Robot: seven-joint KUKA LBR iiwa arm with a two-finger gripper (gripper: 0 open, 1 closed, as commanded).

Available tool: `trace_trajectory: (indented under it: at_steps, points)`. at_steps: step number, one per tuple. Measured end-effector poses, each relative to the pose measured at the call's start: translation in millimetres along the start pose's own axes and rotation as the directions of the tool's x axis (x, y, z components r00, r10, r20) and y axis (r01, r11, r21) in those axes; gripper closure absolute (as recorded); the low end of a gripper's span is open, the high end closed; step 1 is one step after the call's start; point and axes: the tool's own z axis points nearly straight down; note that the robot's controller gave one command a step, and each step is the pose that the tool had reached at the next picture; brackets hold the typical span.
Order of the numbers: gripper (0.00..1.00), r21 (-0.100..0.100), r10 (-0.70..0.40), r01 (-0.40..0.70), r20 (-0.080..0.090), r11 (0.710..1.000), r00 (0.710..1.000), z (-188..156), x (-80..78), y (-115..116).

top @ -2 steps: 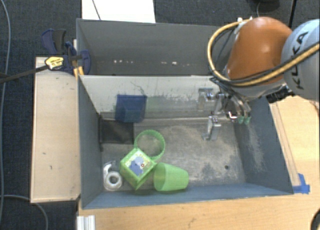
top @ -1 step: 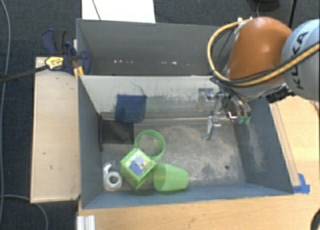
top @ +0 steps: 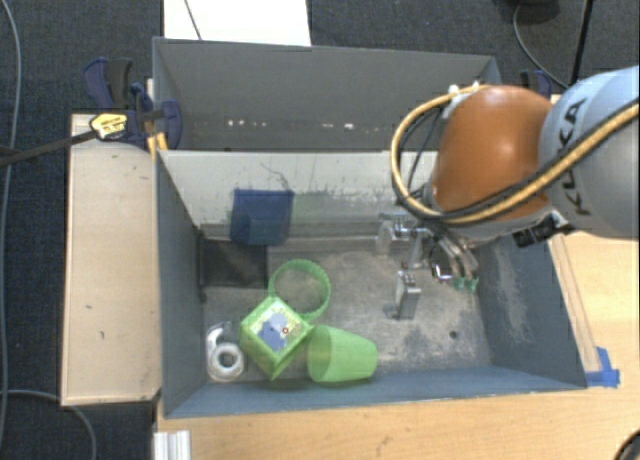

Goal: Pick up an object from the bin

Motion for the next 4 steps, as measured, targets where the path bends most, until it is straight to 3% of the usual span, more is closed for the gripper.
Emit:
trace_trajectory:
  at_steps: [1,2,3,4]
  points:
    - [0.0,-0.002,-0.011,0.011,-0.01,1.0,1.0,28,7.0,25]
    - [0.0,-0.001,-0.131,0.131,0.003,0.991,0.991,68,13.9,48]
    - [0.0,0.002,-0.122,0.122,-0.003,0.993,0.993,103,1.6,97]
    - [0.0,0.008,-0.201,0.201,0.018,0.98,0.979,107,-6.6,120]
